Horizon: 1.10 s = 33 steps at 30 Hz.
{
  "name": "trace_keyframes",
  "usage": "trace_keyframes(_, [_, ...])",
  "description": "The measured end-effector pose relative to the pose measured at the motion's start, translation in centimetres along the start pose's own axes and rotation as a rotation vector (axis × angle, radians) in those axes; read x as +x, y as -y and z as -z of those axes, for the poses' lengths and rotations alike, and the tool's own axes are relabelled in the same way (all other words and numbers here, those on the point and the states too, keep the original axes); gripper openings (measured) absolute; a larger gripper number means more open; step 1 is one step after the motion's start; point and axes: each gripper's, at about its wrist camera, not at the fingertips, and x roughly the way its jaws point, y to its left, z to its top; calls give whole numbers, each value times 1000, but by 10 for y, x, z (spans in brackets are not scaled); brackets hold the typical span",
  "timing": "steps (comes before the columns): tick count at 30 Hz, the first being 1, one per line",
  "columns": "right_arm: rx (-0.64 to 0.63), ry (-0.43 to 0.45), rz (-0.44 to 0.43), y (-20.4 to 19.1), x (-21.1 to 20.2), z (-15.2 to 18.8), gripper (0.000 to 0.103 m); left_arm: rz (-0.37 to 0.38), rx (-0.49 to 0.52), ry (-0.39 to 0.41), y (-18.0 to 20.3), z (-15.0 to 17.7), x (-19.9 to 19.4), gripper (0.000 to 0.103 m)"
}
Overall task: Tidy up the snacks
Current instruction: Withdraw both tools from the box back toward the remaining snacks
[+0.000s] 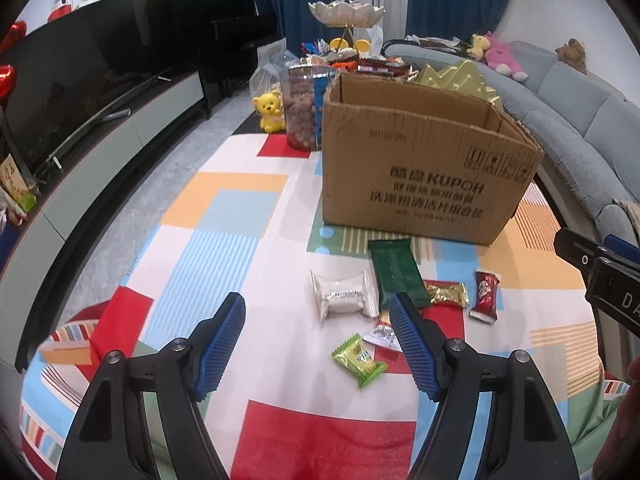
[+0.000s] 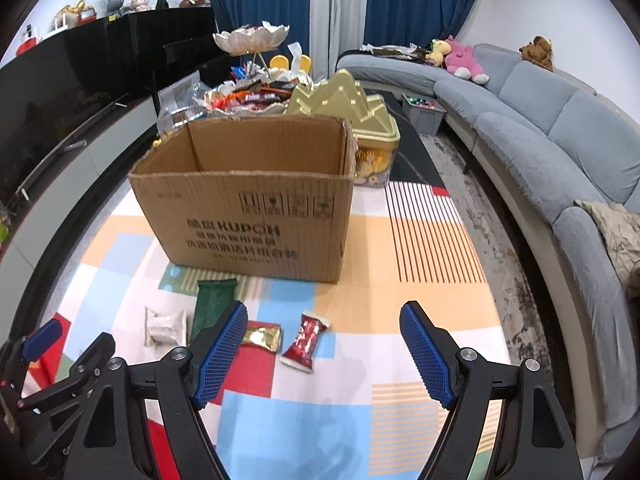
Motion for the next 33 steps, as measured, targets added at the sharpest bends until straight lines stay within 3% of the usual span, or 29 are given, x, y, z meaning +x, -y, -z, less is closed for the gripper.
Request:
trace_keyframes(18, [-22, -73, -2, -5, 43, 24, 79, 3, -67, -85, -1, 24, 39, 74])
trace_keyframes(33, [-11, -132, -4, -2, 82, 35, 79, 13, -130, -218, 5, 40, 77, 73])
